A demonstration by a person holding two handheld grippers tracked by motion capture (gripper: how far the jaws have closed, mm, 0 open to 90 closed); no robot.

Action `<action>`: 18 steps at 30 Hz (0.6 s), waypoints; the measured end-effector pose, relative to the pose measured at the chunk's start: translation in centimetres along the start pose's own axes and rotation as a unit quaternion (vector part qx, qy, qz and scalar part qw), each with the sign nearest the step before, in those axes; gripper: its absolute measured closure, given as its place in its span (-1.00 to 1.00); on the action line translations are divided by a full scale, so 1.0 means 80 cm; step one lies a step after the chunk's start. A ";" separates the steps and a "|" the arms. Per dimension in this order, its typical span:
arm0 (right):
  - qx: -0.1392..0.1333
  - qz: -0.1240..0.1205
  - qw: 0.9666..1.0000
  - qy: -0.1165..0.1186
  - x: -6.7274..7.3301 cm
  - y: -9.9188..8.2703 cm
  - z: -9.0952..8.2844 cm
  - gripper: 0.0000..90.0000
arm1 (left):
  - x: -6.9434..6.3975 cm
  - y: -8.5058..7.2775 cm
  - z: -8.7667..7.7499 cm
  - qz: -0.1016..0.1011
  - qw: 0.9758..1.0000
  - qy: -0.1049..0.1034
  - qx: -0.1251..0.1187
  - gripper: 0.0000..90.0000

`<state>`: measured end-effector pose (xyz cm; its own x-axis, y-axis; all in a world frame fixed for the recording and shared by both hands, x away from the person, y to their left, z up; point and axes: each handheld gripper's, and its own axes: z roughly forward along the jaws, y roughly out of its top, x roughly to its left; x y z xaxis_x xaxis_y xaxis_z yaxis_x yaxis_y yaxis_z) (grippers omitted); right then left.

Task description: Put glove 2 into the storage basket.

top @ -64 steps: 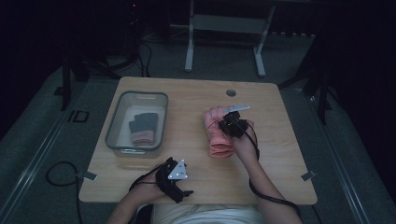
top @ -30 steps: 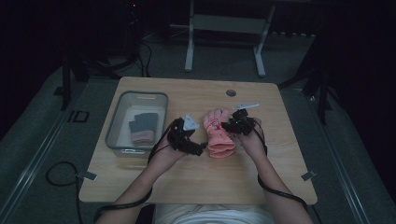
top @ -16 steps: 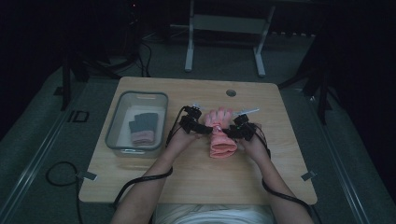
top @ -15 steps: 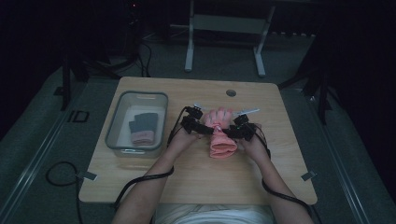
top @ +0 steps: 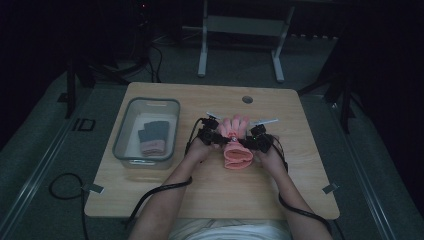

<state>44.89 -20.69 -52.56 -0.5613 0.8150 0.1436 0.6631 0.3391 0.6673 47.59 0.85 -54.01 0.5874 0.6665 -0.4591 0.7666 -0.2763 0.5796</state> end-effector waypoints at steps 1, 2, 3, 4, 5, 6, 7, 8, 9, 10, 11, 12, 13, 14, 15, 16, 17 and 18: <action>-0.003 0.001 1.000 -0.002 0.002 -0.001 0.000 0.46 | -0.002 0.001 -0.001 0.002 1.000 0.002 0.000 0.64; -0.005 0.005 1.000 -0.002 0.002 -0.002 -0.001 0.50 | -0.003 0.002 -0.002 0.005 1.000 0.001 -0.002 0.68; -0.009 0.009 1.000 -0.003 0.002 -0.002 -0.002 0.53 | -0.004 0.003 -0.002 0.005 1.000 0.002 -0.001 0.71; -0.013 0.009 1.000 -0.004 0.003 -0.003 -0.003 0.55 | -0.005 0.004 -0.003 0.006 1.000 0.001 -0.001 0.73; -0.016 0.006 1.000 -0.006 0.005 -0.003 -0.004 0.58 | -0.006 0.005 -0.006 0.007 1.000 -0.006 -0.004 0.74; -0.021 0.016 1.000 -0.002 0.003 -0.003 -0.007 0.59 | -0.007 0.007 -0.008 0.007 1.000 -0.011 -0.007 0.74; -0.025 0.029 0.999 0.004 0.003 -0.002 -0.010 0.61 | -0.008 0.009 -0.010 0.010 1.000 -0.013 -0.006 0.75; -0.028 0.027 0.999 0.002 0.003 -0.001 -0.012 0.61 | -0.010 0.011 -0.013 0.012 1.000 -0.015 -0.009 0.75; -0.033 0.025 0.999 -0.003 0.006 -0.001 -0.015 0.62 | -0.012 0.013 -0.015 0.017 1.000 -0.014 -0.006 0.75; -0.035 0.021 0.999 -0.003 0.006 0.000 -0.016 0.62 | -0.014 0.015 -0.018 0.020 1.000 -0.014 -0.009 0.76; -0.040 0.025 0.999 -0.002 0.005 0.001 -0.018 0.63 | -0.016 0.018 -0.021 0.022 1.000 -0.017 -0.010 0.76; -0.043 0.029 0.999 0.000 0.004 0.003 -0.020 0.63 | -0.018 0.020 -0.023 0.024 0.999 -0.019 -0.012 0.76; -0.046 0.032 0.998 0.001 0.004 0.004 -0.023 0.63 | -0.020 0.022 -0.027 0.028 0.999 -0.020 -0.014 0.76; -0.051 0.030 0.998 0.001 0.004 0.006 -0.026 0.64 | -0.025 0.026 -0.032 0.035 0.999 -0.021 -0.019 0.77; -0.058 0.029 0.998 -0.001 0.006 0.009 -0.032 0.64 | -0.027 0.028 -0.036 0.038 0.999 -0.021 -0.019 0.77; -0.061 0.026 0.998 -0.002 0.007 0.011 -0.035 0.64 | -0.030 0.031 -0.042 0.040 0.999 -0.021 -0.023 0.77; -0.067 0.026 0.997 -0.003 0.009 0.014 -0.039 0.64 | -0.033 0.034 -0.047 0.043 0.999 -0.020 -0.026 0.77; -0.071 0.024 0.997 -0.003 0.011 0.017 -0.043 0.64 | -0.034 0.036 -0.050 0.044 0.998 -0.019 -0.027 0.77</action>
<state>43.60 -21.17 -49.00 -0.5277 0.8313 0.1743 0.6116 0.2295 0.7572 47.13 1.01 -48.36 0.6629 0.6133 -0.4295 0.6965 -0.2947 0.6543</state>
